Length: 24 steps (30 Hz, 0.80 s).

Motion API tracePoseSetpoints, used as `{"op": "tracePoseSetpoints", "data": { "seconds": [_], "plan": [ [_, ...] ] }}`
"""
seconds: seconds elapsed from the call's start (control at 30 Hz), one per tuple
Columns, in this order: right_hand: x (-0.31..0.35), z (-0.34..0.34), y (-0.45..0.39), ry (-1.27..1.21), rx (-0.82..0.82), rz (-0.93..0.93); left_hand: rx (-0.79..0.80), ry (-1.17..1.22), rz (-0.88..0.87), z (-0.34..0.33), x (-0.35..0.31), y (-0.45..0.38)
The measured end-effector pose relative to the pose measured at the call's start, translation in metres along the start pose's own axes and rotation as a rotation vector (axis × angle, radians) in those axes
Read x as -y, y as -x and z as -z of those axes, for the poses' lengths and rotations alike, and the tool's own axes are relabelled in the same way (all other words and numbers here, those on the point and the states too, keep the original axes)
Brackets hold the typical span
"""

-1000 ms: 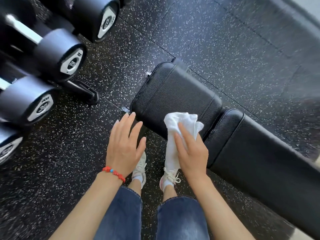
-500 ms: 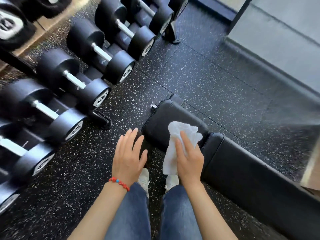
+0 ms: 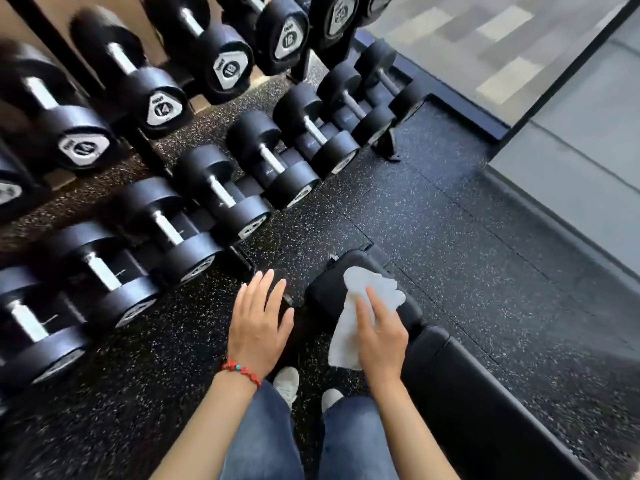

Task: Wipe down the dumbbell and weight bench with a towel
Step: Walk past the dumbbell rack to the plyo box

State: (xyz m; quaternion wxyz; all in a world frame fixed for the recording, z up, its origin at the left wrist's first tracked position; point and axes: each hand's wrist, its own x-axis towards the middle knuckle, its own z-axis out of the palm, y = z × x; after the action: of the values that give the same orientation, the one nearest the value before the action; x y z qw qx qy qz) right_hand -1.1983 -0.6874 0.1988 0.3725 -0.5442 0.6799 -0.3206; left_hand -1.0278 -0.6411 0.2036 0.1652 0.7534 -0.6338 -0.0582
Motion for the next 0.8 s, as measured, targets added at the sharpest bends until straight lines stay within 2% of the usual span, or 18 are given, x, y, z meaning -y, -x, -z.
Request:
{"op": "tracePoseSetpoints", "data": {
  "seconds": [0.37,0.57,0.8],
  "plan": [
    [0.027,0.016,-0.001,0.066,0.248,0.235,-0.126,-0.003,0.362,0.035,-0.034,0.056],
    [0.043,-0.006,0.024,0.078,0.432,0.35,-0.167,-0.027,0.538,0.055,-0.019,0.097],
    [0.064,-0.056,0.074,0.068,0.674,0.338,-0.22,-0.028,0.768,0.083,0.016,0.155]
  ]
}}
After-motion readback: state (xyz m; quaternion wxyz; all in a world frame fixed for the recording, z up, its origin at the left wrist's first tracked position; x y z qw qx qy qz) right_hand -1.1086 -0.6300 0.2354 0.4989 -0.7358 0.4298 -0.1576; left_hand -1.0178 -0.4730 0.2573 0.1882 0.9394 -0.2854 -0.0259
